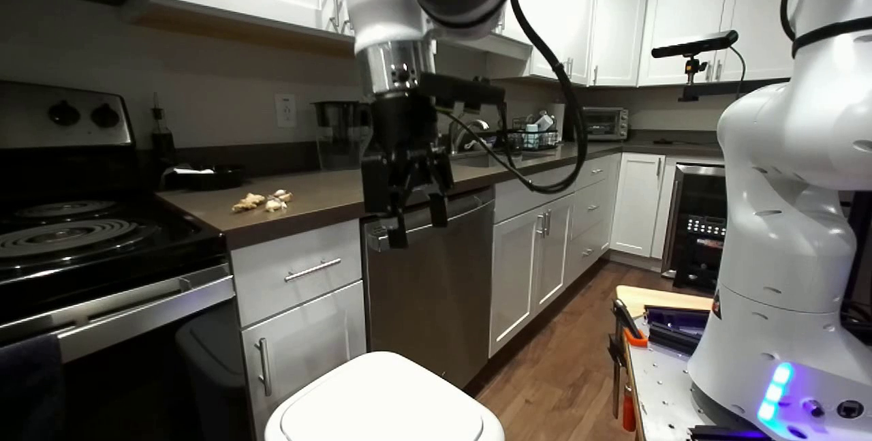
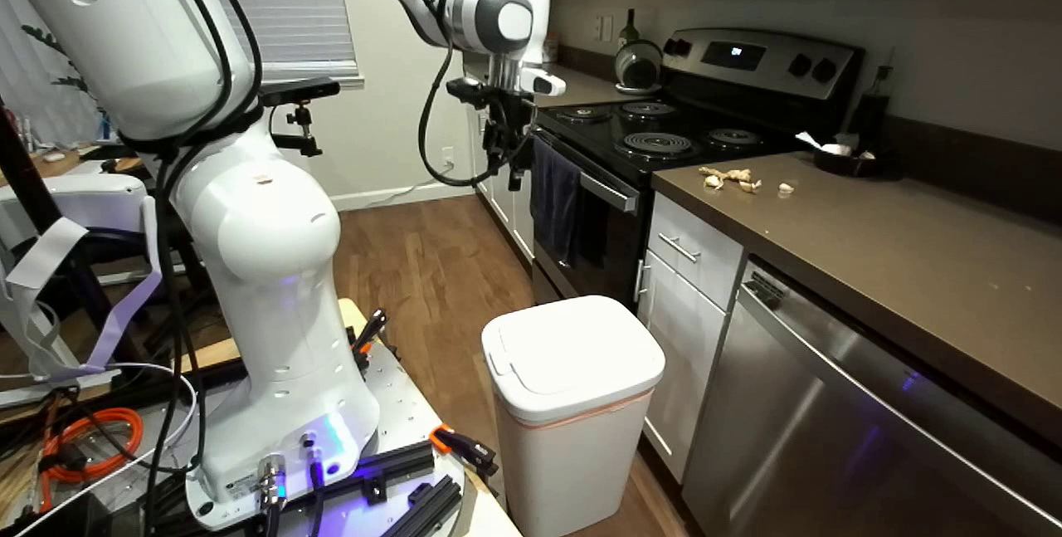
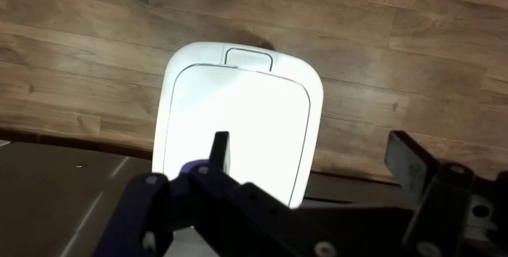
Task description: Open the bin
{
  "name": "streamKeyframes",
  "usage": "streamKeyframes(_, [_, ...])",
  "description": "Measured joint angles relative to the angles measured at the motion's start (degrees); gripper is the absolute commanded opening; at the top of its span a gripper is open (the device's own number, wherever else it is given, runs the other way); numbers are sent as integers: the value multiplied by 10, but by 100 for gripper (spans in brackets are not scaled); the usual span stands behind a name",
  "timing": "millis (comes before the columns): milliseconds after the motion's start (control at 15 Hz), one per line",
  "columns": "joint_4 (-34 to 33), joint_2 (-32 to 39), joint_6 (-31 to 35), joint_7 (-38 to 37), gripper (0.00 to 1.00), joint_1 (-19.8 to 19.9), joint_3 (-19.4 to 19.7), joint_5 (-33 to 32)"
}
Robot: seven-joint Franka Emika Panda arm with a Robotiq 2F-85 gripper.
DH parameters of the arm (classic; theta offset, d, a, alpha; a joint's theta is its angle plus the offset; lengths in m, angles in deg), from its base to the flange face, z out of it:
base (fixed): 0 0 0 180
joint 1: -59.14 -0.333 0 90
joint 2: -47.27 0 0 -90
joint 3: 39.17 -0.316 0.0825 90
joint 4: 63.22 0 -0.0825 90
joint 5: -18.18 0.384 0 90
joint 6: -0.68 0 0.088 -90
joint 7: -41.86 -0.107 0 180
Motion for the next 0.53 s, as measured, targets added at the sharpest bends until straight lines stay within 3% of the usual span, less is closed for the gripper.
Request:
streamKeyframes(333, [126,36,217,15,100,1,16,-13])
streamKeyframes(533, [149,107,311,28,100,2,32,-14])
